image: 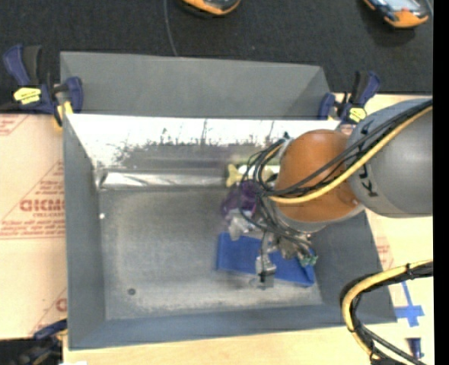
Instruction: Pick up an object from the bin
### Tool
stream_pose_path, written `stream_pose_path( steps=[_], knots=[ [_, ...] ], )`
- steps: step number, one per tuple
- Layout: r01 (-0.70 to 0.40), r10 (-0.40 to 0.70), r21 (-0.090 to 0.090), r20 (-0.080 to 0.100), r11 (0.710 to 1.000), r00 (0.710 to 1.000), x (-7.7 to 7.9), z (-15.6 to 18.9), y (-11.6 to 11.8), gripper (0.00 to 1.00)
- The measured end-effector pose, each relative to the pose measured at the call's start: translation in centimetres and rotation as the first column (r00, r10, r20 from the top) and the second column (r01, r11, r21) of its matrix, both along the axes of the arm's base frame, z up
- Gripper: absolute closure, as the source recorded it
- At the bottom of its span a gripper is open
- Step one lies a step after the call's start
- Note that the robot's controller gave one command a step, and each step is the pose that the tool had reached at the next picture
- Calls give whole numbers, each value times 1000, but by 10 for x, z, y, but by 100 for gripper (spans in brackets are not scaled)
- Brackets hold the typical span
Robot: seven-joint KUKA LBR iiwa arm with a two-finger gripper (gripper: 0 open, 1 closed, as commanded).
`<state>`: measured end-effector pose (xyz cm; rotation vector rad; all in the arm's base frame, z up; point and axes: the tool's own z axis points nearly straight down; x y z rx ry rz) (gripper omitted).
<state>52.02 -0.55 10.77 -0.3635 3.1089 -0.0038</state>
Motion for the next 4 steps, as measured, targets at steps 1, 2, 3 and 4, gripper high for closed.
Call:
stream_pose_path(
  steps=[1,2,3,4],
  knots=[
    [1,-1,0,0,1000,1000,0,0,0,0],
    [156,-156,2,-1,988,988,3,20,6,0],
    [260,-260,4,-2,966,966,-42,86,5,0],
    [241,-241,4,0,970,970,-17,85,5,0]
  ],
)
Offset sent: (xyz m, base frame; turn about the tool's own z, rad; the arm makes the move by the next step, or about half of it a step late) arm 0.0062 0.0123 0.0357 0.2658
